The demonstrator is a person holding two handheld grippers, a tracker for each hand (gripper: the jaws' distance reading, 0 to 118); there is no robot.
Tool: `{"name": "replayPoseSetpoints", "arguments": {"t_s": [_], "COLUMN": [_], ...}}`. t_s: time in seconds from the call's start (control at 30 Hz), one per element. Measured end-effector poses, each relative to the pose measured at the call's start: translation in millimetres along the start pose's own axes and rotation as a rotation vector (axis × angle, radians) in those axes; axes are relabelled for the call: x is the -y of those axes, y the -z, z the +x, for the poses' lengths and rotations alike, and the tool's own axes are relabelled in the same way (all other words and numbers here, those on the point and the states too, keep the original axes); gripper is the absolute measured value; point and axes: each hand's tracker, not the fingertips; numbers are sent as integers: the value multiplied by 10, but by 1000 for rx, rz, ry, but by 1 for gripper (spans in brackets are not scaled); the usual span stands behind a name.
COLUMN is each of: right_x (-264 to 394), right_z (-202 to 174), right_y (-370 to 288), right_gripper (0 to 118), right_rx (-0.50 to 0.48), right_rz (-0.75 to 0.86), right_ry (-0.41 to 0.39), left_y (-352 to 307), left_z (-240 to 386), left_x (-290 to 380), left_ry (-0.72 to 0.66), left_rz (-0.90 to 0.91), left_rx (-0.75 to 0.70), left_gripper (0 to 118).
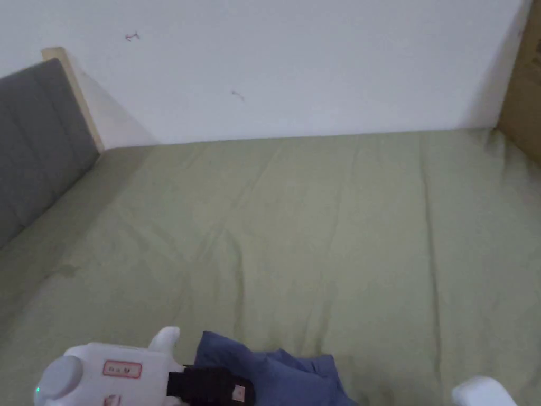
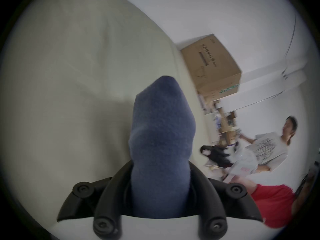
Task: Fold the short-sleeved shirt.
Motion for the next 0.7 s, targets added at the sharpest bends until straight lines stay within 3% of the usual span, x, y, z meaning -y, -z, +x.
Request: {"name": "replayPoseSetpoints", "arguments": {"t_s": [0.23, 0.37, 0.47, 0.5, 0.57, 0.6, 0.63, 0.7], "right_x": [-32, -117, -165, -187, -213, -223, -235, -248], "right_z": [-196, -281, -314, -329, -358, -367, -370, -367], "right_y": [34, 120, 127, 121, 78, 54, 19, -45], "right_gripper": [0, 0, 0, 0, 0, 0, 0, 0], "right_rx": [5, 13, 3, 2, 13, 21, 31, 43], "right_rz": [-17, -54, -56, -58, -51, -46, -41, -30], "right_ry": [31, 41, 54, 55, 34, 19, 2, -19], "left_y": [-1529, -1806, -1849, -1869, -1960, -1990, -2037, -2094], "left_z": [-659, -843, -926, -960, -1069, -1054, -1001, -888], "left_x": [-383, -523, -544, -531, -510, -486, -461, -403], "left_ry": [39, 194, 209, 218, 209, 199, 184, 152], "left_rz": [6, -105, -135, -150, -155, -142, -93, -14], "left_rx": [-552, -968, -1187, -1226, -1249, -1230, -1200, -1134], "left_gripper": [20, 21, 24, 33, 86, 107, 114, 114]}}
